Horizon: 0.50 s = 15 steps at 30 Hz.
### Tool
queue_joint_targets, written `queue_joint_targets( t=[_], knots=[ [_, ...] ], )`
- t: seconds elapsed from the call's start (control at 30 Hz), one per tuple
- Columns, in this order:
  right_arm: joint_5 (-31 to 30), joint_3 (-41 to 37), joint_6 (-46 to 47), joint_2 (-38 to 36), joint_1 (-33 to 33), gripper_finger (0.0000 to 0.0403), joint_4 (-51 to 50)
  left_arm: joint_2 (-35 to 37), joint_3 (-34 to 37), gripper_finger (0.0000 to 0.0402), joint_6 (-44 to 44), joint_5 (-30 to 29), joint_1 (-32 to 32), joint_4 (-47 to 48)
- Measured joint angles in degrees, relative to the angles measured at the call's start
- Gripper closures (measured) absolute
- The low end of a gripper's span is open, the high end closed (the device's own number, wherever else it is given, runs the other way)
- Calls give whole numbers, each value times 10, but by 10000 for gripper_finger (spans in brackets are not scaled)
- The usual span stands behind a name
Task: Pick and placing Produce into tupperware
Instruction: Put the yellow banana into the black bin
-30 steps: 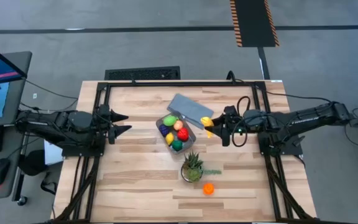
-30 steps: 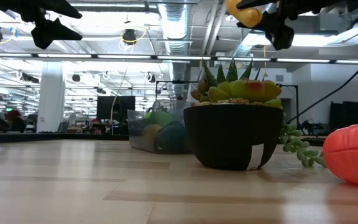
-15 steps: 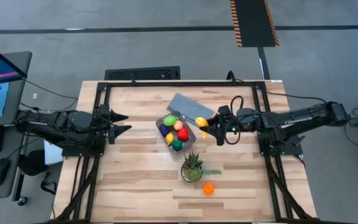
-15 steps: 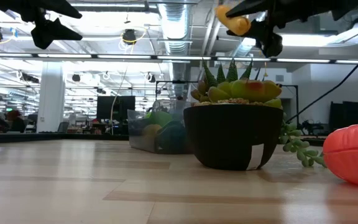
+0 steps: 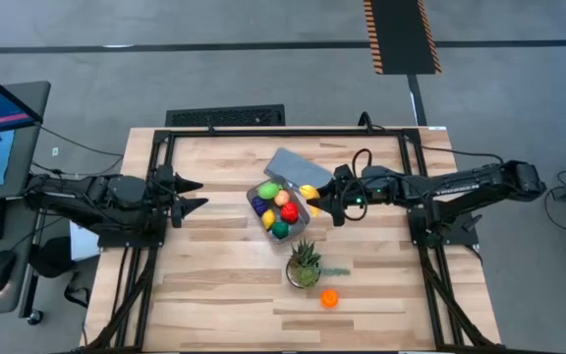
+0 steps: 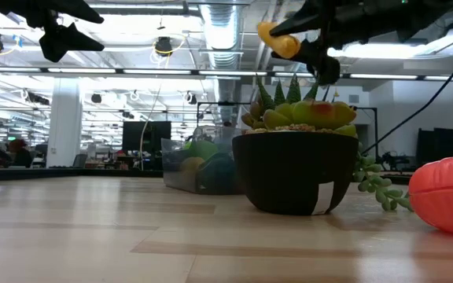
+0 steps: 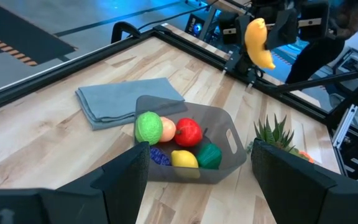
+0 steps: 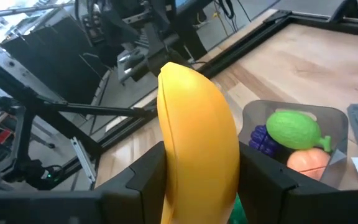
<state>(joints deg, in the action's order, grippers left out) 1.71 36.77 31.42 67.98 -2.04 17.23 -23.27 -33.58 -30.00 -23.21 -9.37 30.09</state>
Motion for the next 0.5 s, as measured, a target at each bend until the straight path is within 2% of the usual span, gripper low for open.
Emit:
queue_joint_targets(
  t=[0.23,0.5],
  knots=[
    [28,4,0,35,-17,221,26,0,0,132,4,0,0,0],
    [78,54,-13,101,-34,213,25,0,0,132,4,-1,0,0]
  ],
)
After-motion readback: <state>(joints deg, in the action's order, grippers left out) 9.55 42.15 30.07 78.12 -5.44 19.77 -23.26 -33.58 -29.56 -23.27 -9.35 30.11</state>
